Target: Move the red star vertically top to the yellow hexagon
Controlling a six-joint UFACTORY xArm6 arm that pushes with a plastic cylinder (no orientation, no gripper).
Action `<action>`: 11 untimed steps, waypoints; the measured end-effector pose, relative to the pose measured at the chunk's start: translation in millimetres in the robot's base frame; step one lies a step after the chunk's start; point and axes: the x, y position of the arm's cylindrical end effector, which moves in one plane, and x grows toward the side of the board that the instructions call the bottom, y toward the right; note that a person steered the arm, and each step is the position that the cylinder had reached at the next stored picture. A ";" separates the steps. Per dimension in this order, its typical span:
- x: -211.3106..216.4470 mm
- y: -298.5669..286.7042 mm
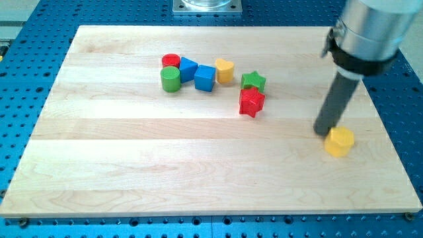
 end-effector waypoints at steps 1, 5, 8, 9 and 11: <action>43.1 0.7; -73.5 -130.0; -93.7 -29.7; -86.7 -11.9; -55.2 -14.3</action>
